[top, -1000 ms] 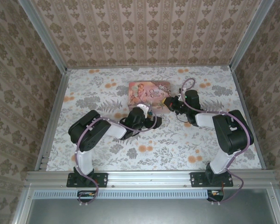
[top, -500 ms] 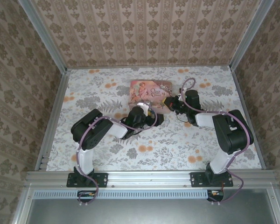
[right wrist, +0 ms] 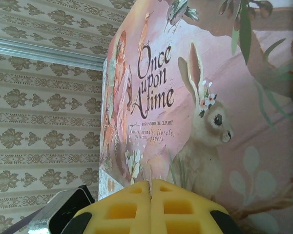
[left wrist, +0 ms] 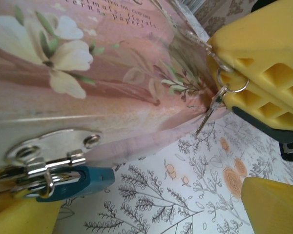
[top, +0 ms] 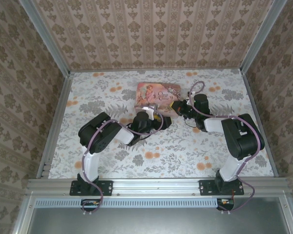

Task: Unlock a padlock with a key

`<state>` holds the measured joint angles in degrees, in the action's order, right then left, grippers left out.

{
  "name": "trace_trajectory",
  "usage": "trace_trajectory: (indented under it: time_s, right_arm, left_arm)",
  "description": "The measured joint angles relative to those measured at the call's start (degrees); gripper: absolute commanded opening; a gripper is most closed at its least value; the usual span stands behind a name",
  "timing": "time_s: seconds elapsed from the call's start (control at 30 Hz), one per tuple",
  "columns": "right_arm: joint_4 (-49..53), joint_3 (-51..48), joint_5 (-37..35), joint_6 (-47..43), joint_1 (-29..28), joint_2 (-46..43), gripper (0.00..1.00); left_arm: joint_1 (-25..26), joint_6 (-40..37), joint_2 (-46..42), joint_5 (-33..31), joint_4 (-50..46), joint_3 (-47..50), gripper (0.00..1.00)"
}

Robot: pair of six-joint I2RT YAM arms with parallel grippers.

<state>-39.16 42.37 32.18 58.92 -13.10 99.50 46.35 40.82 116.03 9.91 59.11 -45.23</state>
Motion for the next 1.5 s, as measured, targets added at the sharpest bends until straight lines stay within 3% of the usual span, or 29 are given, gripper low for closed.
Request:
trace_trajectory:
  time_s: [0.37,1.1,1.5]
  right_arm:
    - [-0.61,0.00,0.26,0.17,0.00,0.35,0.00]
    - [-4.50,0.00,1.53,1.29,-0.02,2.29,0.00]
    - [-5.90,0.00,1.75,1.31,-0.02,2.91,0.00]
  left_arm:
    - [-0.26,5.18,0.50,-0.35,7.76,3.50,0.94]
    - [0.63,7.67,1.51,-3.52,10.99,3.58,0.87]
    - [0.83,8.96,1.53,-7.87,10.99,3.61,0.91]
